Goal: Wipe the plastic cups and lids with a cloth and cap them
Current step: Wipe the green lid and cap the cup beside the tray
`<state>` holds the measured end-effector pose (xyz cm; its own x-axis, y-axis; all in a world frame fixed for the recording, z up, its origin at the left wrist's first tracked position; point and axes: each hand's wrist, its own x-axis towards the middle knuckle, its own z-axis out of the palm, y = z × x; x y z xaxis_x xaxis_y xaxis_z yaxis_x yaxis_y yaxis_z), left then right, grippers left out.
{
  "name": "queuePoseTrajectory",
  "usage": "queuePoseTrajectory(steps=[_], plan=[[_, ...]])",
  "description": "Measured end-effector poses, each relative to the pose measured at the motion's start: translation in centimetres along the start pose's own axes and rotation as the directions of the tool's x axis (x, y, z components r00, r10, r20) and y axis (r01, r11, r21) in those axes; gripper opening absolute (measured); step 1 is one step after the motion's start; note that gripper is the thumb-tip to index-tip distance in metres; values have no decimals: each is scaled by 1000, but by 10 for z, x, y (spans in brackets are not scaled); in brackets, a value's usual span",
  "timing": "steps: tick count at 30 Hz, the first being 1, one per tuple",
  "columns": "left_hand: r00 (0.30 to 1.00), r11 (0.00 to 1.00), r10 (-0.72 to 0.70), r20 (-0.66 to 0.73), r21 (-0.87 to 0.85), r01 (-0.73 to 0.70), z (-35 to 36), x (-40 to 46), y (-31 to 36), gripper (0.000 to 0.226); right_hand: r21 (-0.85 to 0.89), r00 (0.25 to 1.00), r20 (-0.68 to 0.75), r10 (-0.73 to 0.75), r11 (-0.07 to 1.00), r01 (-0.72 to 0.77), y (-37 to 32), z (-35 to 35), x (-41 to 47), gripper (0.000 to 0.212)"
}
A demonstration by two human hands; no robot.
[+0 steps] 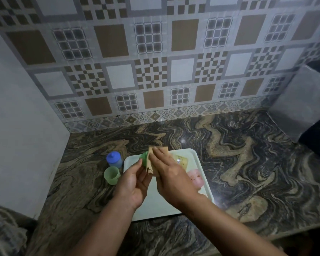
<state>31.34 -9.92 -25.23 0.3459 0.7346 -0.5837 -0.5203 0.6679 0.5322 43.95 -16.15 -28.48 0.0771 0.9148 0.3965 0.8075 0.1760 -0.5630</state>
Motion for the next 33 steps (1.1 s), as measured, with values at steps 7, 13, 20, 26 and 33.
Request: queuePoseTrajectory(steps=[7,13,20,26,33], plan=[[994,987,108,12,118,-109,-5,5,15,13,-137,958,268,101,988,-66,-23,-17,18,75],[982,981,191,7,26,-191,-7,2,7,8,-223,869,347,354,931,-290,9,-4,15,68],[953,952,302,-37,58,-299,-5,6,7,17,108,984,1,177,978,-176,-13,0,-11,64],[955,955,296,-9,17,-296,-1,0,-2,8,183,950,33,311,932,-312,8,14,0,62],[994,988,87,65,123,-94,-8,-1,6,16,181,997,-70,35,983,-22,1,10,-19,60]])
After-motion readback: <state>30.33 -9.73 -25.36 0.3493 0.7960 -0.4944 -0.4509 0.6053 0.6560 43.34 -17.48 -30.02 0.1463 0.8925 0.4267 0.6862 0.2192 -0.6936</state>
